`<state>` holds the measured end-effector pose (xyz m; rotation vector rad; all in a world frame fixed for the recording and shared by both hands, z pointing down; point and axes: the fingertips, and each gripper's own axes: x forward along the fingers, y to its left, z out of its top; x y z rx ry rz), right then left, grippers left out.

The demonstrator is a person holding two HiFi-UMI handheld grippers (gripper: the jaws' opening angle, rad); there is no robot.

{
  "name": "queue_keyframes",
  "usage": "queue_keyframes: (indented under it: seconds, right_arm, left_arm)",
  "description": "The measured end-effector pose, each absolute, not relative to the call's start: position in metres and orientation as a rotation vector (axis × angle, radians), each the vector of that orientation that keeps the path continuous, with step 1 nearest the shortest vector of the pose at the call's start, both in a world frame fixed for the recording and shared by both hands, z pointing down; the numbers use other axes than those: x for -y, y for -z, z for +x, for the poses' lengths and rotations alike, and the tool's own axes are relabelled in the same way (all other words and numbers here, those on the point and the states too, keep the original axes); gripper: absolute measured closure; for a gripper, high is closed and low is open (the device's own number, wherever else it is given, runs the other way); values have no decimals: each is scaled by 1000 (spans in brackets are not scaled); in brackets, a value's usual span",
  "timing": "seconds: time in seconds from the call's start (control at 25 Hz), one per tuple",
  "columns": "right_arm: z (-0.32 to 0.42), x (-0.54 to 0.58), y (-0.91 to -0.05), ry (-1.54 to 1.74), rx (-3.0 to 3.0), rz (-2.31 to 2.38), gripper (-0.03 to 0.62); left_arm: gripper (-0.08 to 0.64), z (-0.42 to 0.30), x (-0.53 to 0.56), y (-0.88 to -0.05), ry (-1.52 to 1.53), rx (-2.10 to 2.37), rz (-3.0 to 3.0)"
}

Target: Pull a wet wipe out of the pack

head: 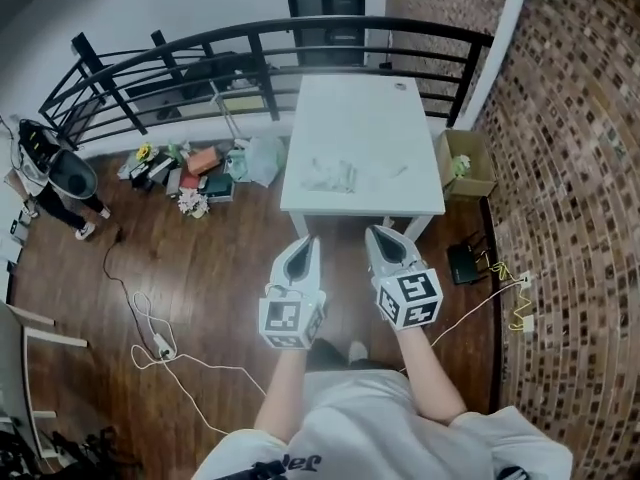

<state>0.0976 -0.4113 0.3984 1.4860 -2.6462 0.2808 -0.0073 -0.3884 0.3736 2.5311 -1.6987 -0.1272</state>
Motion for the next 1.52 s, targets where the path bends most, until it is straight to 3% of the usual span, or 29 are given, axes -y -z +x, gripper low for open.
queue_keyframes:
  seconds: [0.56,0.92,1.28,1.52]
  right_arm:
    - [38,602,-426,-260,2635,1351,603]
    - [65,674,-482,-369,2511,1313,603]
    - [74,751,-528,-108,2489,856,598]
    - [12,764,-565,177,2415,225,514]
  left_arm:
    - [543,-71,591,-398,-22,1707,2517]
    - [543,-98,666,-459,-68,1572,2507]
    - [543,-98,711,-540,-100,1563,2450]
    - [543,-96,728,-576,-157,1537,2402]
